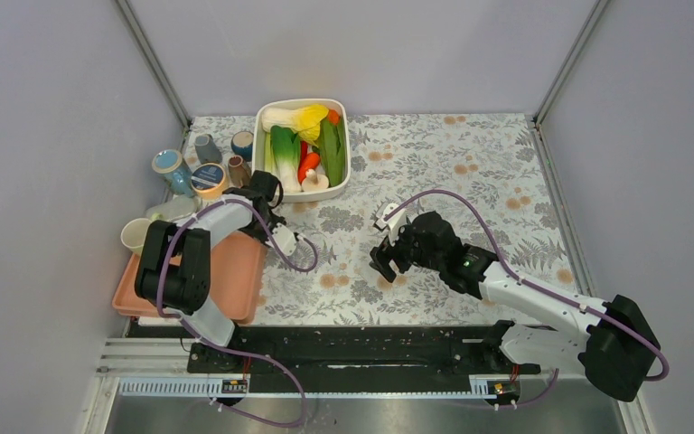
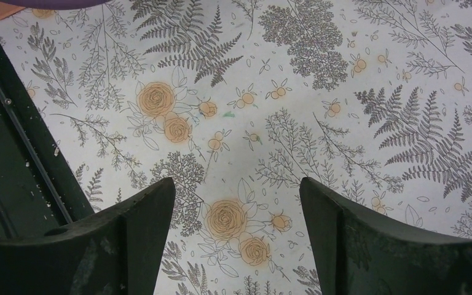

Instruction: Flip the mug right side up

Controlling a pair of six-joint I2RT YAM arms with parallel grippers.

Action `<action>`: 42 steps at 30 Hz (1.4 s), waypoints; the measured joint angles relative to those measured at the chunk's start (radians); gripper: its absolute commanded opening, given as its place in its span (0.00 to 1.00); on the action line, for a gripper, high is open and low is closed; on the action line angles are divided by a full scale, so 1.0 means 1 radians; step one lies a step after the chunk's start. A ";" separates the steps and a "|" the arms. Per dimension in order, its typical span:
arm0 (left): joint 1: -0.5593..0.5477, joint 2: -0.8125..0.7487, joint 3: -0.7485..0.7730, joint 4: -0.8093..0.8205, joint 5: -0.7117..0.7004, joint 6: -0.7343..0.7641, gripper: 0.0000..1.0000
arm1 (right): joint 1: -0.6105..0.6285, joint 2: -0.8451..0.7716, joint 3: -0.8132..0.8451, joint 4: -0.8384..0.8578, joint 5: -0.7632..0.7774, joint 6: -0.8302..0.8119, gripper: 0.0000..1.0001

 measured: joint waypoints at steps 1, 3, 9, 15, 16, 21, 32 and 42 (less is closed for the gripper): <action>-0.003 0.008 -0.008 0.017 -0.006 0.000 0.27 | 0.000 0.000 0.000 0.000 -0.004 0.000 0.83; -0.013 0.025 -0.013 0.052 -0.027 -0.006 0.16 | 0.000 0.000 0.000 0.001 -0.008 0.000 0.83; -0.037 0.051 0.022 0.090 -0.040 -0.105 0.00 | -0.001 -0.008 -0.002 0.001 -0.010 0.000 0.83; -0.058 0.051 0.048 0.072 -0.017 -0.200 0.00 | -0.001 -0.016 -0.002 0.013 -0.018 0.002 0.83; -0.062 0.051 0.062 0.058 -0.005 -0.229 0.00 | -0.001 -0.016 -0.002 0.014 -0.019 0.004 0.84; -0.078 0.026 0.177 -0.035 0.119 -0.415 0.00 | -0.001 -0.019 -0.002 0.040 -0.024 0.044 0.95; -0.087 -0.076 0.290 -0.115 0.443 -0.949 0.00 | -0.001 -0.018 -0.027 0.193 -0.028 0.227 0.99; -0.115 -0.093 0.441 -0.128 0.624 -1.434 0.00 | -0.002 0.122 -0.032 0.438 -0.036 0.457 0.99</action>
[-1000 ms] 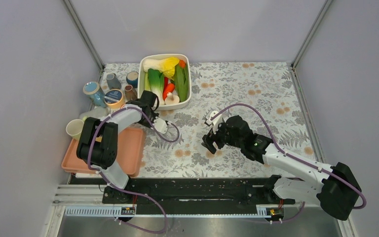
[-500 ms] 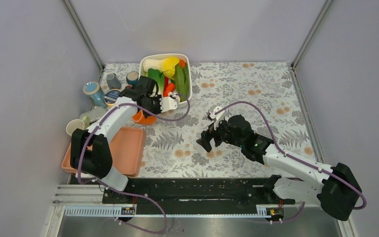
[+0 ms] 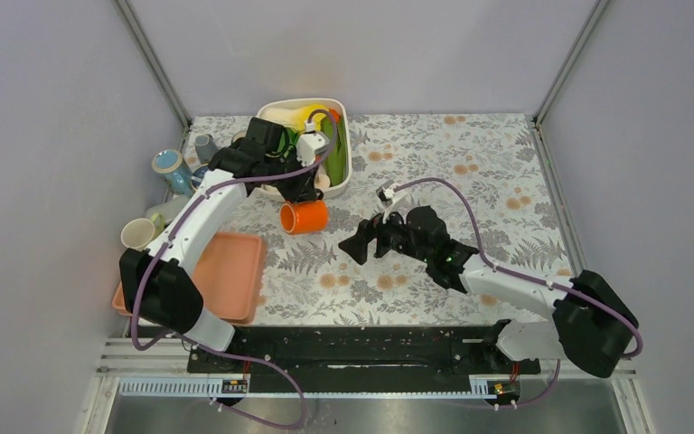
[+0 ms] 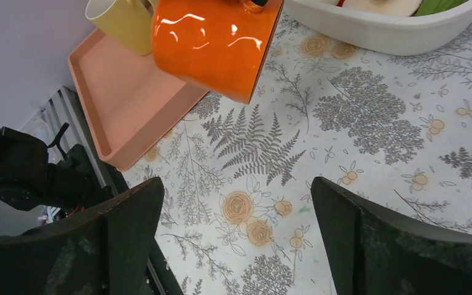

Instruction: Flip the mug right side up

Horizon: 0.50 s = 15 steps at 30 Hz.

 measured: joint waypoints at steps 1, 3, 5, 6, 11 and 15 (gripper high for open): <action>-0.002 -0.008 0.002 0.001 0.022 -0.025 0.00 | 0.000 0.029 0.008 0.018 -0.008 0.019 0.99; -0.005 -0.024 0.002 -0.007 0.066 -0.066 0.00 | 0.000 0.082 0.032 0.049 -0.028 0.047 0.99; -0.006 -0.045 0.002 -0.014 0.108 -0.100 0.00 | -0.001 0.119 0.056 0.075 -0.048 0.069 0.97; -0.008 -0.055 0.002 -0.015 0.126 -0.113 0.00 | -0.001 0.131 0.066 0.092 -0.056 0.078 0.96; -0.013 -0.115 0.002 0.000 0.216 -0.178 0.00 | -0.001 0.172 0.109 0.190 -0.122 0.124 0.82; -0.017 -0.146 0.001 0.039 0.266 -0.237 0.00 | -0.002 0.235 0.169 0.257 -0.202 0.177 0.48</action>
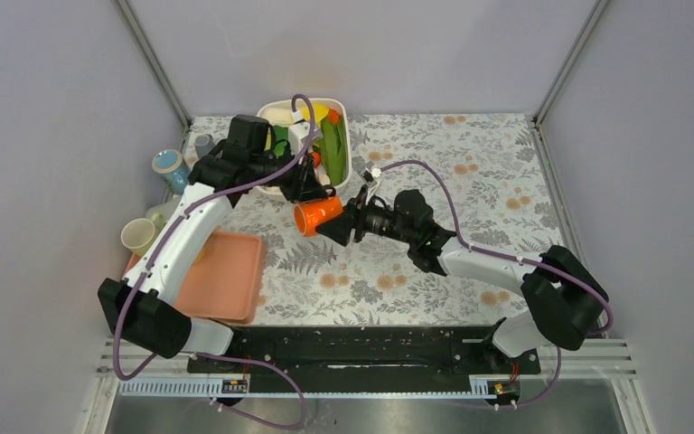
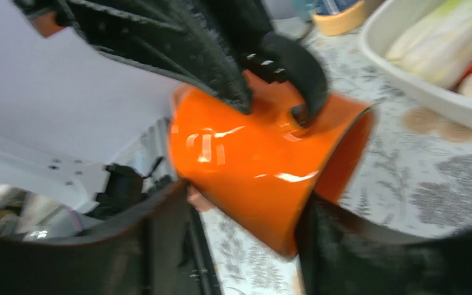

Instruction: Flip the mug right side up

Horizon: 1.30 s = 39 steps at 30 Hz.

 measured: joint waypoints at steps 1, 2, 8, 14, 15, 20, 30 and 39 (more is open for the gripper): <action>0.000 -0.005 -0.002 0.016 0.005 -0.012 0.00 | 0.000 0.008 0.004 0.019 -0.018 0.011 0.34; 0.001 -0.008 -0.007 0.032 0.006 -0.019 0.00 | 0.000 0.011 0.005 0.036 -0.027 0.017 0.22; 0.014 -0.048 -0.068 0.146 0.063 0.011 0.57 | -0.005 -0.042 -0.029 0.082 -0.071 0.056 0.00; -0.005 -0.081 -0.104 0.156 -0.047 -0.050 0.82 | 0.095 -0.104 0.019 -0.266 0.183 -0.376 0.00; -0.005 -0.084 -0.105 0.157 -0.069 -0.055 0.82 | 0.124 -0.100 0.045 -0.353 0.227 -0.472 0.00; -0.011 -0.087 -0.100 0.172 -0.140 -0.082 0.83 | 0.253 -0.074 0.161 -0.690 0.378 -0.825 0.00; -0.285 -0.017 -0.090 0.140 -0.412 0.016 0.85 | 0.394 0.073 0.281 -0.966 0.672 -1.168 0.00; -0.373 0.040 -0.139 0.122 -0.685 0.137 0.76 | 0.444 0.145 0.361 -1.035 0.816 -1.212 0.00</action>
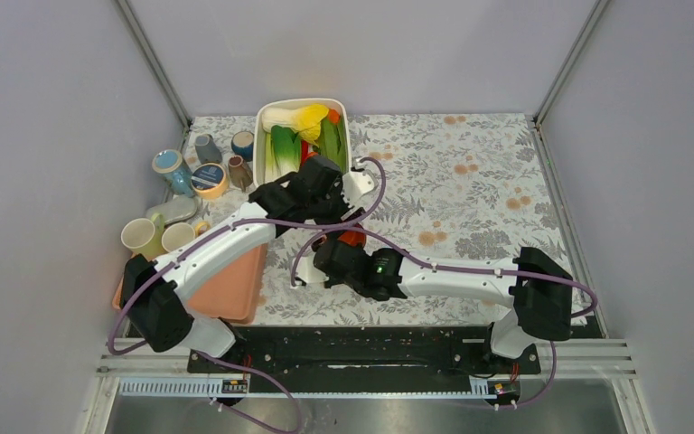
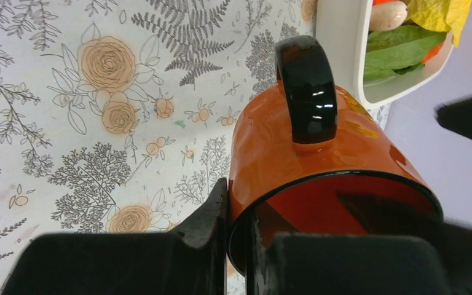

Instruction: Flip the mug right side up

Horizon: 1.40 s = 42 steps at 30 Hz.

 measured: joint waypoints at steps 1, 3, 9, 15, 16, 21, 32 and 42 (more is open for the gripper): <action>-0.002 0.009 -0.008 -0.001 -0.023 0.009 0.72 | 0.001 0.000 0.002 0.000 0.008 -0.002 0.00; -0.008 0.029 -0.026 0.000 -0.060 0.024 0.54 | 0.002 0.000 0.006 -0.003 0.023 -0.006 0.00; -0.062 0.056 -0.059 0.023 -0.152 0.103 0.00 | 0.002 0.002 0.039 0.011 0.006 -0.034 0.00; -0.072 0.055 -0.066 0.040 -0.168 0.148 0.00 | -0.001 0.003 0.044 0.001 -0.005 -0.020 0.31; -0.072 0.055 -0.066 0.043 -0.167 0.148 0.00 | -0.001 0.003 0.044 0.001 0.001 -0.016 0.42; -0.014 0.058 -0.082 0.054 -0.153 0.108 0.00 | 0.020 0.001 0.041 0.029 0.106 0.011 0.59; 0.118 0.140 -0.108 0.033 -0.076 0.059 0.00 | 0.021 -0.182 -0.098 0.061 0.114 0.095 0.62; 0.322 0.121 -0.100 -0.072 0.059 0.032 0.00 | -0.011 -0.391 -0.233 0.098 -0.041 0.262 0.71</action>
